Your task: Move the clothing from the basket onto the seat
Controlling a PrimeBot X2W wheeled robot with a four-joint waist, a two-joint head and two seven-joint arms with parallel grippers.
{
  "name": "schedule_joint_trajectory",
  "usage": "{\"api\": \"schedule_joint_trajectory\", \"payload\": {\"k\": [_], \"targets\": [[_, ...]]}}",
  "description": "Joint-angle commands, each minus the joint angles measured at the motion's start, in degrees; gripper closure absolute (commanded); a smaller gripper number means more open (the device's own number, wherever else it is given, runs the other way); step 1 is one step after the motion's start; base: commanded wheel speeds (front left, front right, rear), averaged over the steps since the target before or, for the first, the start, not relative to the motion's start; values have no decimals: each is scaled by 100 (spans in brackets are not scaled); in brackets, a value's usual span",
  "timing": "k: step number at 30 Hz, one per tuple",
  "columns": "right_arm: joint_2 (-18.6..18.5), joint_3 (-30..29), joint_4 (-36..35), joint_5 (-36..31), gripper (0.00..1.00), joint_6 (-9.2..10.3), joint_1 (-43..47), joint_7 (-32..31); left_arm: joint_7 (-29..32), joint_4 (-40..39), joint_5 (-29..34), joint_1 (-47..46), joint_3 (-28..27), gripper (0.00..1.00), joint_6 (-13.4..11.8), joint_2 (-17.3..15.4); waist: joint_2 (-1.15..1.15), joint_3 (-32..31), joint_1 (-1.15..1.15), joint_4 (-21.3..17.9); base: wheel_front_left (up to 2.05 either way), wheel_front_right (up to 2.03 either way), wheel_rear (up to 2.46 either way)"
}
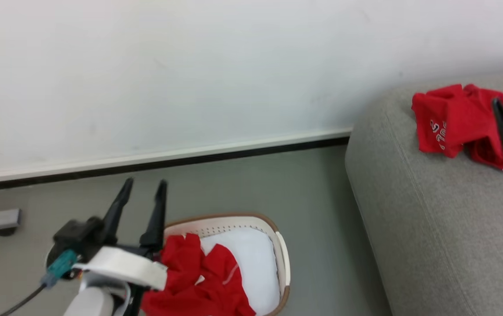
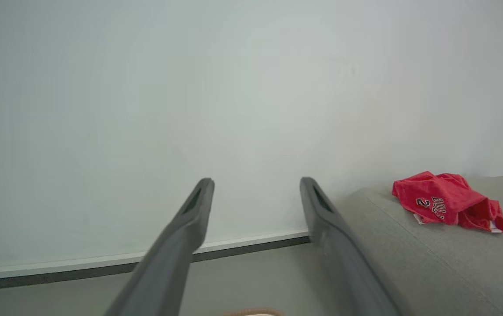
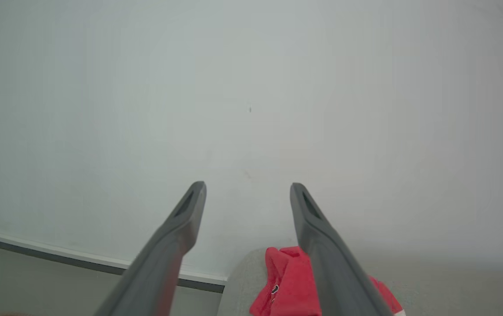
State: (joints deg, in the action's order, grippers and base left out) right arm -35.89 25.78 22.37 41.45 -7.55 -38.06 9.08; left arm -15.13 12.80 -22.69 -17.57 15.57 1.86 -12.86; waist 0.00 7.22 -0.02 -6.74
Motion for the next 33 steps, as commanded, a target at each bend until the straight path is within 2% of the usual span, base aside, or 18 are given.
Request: {"api": "schedule_joint_trajectory", "payload": {"k": [1, 5, 9, 16, 23, 33], "targets": [[208, -234, -62, -150, 0, 12, 355, 202, -2, -9, -24, 276, -251, 0, -63, 76, 0, -234, 2, 174, 0, 0, 0], [826, -874, -246, -428, 0, 12, 1160, 491, -2, -17, 103, 730, -797, 0, -144, 246, 0, -447, 2, 325, 0, 0, 0], [1477, -1395, -552, -741, 0, 12, 2044, 597, -2, 6, 299, 1116, -1192, 0, -72, 427, 0, -630, 2, 449, 0, 0, 0], [2329, -1726, -1147, -1245, 0, 12, 3198, 611, -2, -89, 716, 1545, -1711, 0, 121, 755, 0, -684, 2, 599, 0, 0, 0], [2510, -1657, -1231, -1491, 0, 12, 3380, 613, -2, -16, 983, 1537, -1886, 0, 337, 920, 0, -656, 2, 611, 0, 0, 0], [2553, -1671, -1283, -1547, 0, 12, 3188, 613, -2, 38, 1082, 1372, -1987, 0, 460, 979, 0, -485, 2, 502, 0, 0, 0]]}}
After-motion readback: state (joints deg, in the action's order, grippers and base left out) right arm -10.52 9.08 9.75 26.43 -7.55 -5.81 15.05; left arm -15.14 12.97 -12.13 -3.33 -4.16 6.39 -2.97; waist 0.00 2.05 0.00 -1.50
